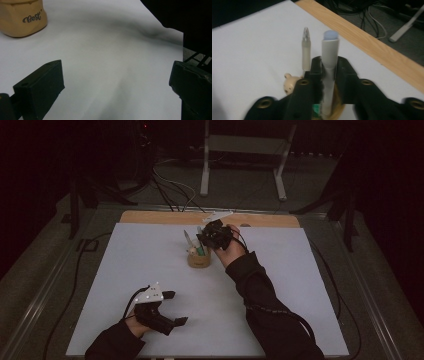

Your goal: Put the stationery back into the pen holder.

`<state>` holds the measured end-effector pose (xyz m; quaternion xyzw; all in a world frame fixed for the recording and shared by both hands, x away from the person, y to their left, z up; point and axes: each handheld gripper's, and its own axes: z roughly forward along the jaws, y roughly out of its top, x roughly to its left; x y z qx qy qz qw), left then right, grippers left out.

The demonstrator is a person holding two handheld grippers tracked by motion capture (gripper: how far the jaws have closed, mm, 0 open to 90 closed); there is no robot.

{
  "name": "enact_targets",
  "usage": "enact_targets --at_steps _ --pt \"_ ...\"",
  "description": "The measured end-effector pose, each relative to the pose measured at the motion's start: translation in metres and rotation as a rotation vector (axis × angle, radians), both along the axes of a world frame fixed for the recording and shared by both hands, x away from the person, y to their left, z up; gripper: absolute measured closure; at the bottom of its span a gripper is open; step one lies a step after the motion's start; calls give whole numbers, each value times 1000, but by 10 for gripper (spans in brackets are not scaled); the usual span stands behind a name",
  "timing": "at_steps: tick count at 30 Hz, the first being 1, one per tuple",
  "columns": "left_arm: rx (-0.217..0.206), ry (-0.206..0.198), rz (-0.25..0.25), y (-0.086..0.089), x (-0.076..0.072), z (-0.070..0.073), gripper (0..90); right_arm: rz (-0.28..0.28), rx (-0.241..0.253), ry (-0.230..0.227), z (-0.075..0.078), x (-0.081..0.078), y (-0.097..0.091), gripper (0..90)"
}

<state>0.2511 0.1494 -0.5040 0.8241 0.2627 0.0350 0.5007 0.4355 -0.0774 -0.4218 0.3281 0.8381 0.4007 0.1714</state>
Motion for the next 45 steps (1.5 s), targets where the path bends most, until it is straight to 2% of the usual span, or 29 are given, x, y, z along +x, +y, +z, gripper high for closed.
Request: enact_targets --at_steps 1,4,9,10,13,18,23,33,35,40,41,45 --pt "0 -1 0 0 0 0 3 0 16 7 0 0 0 569" --pt "1 -3 -3 0 0 0 3 -8 64 -9 3 -3 -4 408" --pt "3 -3 -5 0 0 0 3 -15 103 -14 7 -7 -9 187" --pt "5 -4 -5 0 0 0 3 -6 115 -9 9 -9 -11 116" --pt "3 -1 -3 0 0 -1 3 30 135 -2 11 -15 -16 29" --pt "1 -3 -7 -1 0 0 3 52 169 -1 16 -28 -25 27" --pt "0 -9 -13 -2 -1 1 3 78 175 -9 21 -41 -34 16" --pt "-8 -9 -8 0 0 2 3 98 209 -20 24 -54 -48 1" --pt "-10 -7 -7 0 0 2 3 110 224 5 23 -58 -54 1" --pt "-15 -3 -7 1 -1 1 2 114 236 1 16 -69 -62 1" --pt "-13 -5 -8 1 -1 1 3 111 231 -16 11 -75 -66 1" --pt "-12 -8 -9 2 -2 1 3 111 241 -10 3 -80 -74 1"
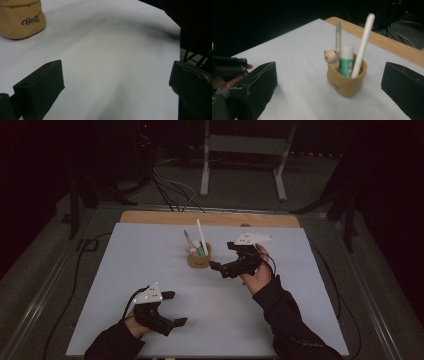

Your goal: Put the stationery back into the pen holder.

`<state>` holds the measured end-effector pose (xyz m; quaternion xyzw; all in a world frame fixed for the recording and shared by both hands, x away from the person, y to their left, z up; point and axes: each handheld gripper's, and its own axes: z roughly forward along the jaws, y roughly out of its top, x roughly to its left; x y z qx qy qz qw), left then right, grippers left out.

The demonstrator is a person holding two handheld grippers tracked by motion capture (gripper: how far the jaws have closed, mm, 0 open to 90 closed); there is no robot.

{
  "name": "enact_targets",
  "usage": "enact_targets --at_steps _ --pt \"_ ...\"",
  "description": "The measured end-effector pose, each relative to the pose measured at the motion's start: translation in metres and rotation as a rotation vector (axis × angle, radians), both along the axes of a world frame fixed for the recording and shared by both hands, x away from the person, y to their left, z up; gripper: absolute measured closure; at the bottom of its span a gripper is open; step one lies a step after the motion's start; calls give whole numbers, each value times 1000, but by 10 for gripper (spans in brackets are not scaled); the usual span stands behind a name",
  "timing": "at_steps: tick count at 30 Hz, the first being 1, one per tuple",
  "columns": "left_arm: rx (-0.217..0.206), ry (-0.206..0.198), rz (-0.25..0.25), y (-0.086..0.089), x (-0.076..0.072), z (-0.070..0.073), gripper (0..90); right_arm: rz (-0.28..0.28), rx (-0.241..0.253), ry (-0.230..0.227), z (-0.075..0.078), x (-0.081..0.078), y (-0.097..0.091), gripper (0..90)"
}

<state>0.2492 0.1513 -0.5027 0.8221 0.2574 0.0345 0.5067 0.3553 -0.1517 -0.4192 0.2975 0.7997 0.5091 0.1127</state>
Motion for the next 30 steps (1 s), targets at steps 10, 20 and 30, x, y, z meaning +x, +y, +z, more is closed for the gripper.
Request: enact_targets --at_steps 10,20,30 --pt "-4 0 2 2 -1 -1 3 -4 14 11 -36 -25 -22 1" --pt "-7 -5 8 5 -3 0 3 1 2 8 -56 -46 -42 1" --pt "-6 -8 4 6 -4 1 3 -19 -42 27 -66 -66 -62 1"
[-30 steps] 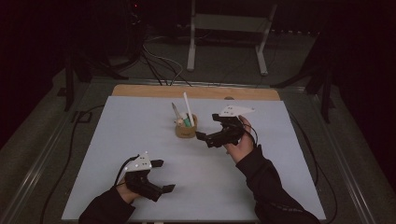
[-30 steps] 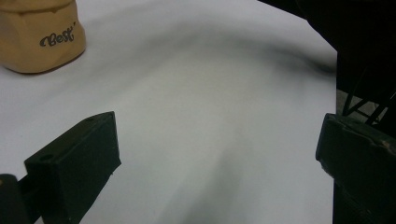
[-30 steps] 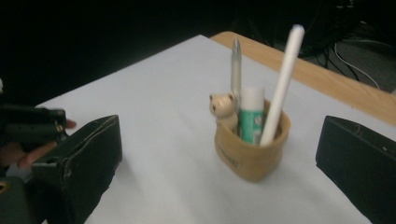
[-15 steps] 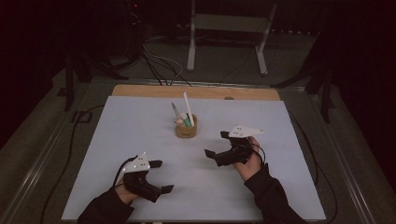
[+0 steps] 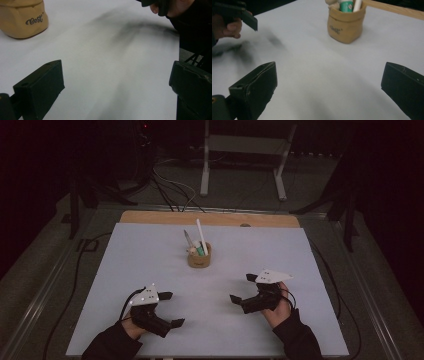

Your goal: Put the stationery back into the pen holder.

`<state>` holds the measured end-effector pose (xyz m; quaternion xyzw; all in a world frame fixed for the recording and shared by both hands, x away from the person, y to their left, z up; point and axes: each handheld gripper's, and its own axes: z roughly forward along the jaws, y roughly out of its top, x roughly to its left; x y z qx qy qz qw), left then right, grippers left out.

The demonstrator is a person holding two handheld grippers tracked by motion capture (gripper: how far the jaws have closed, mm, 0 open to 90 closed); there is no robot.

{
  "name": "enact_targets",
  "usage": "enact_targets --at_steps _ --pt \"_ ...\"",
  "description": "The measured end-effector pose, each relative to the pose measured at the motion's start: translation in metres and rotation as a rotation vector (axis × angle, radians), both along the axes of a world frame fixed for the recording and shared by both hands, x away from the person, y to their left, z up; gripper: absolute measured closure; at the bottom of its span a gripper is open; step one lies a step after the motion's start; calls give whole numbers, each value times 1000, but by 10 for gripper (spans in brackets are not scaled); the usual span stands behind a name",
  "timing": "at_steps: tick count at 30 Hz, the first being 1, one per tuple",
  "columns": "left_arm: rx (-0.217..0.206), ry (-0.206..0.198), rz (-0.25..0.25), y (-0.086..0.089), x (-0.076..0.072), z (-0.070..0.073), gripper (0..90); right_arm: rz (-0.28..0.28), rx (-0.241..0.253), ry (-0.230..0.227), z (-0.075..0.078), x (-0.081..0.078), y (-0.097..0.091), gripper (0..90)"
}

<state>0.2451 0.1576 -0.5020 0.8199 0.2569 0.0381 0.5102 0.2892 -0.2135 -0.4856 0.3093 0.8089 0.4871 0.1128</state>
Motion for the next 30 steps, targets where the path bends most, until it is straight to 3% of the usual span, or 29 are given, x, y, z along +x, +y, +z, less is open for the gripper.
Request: enact_targets --at_steps 18,30 --pt "-10 -6 -6 1 -1 2 3 -76 -1 -3 -11 -29 -51 1" --pt "-9 -3 -6 2 -2 0 3 -80 -1 6 -17 -23 -51 2"
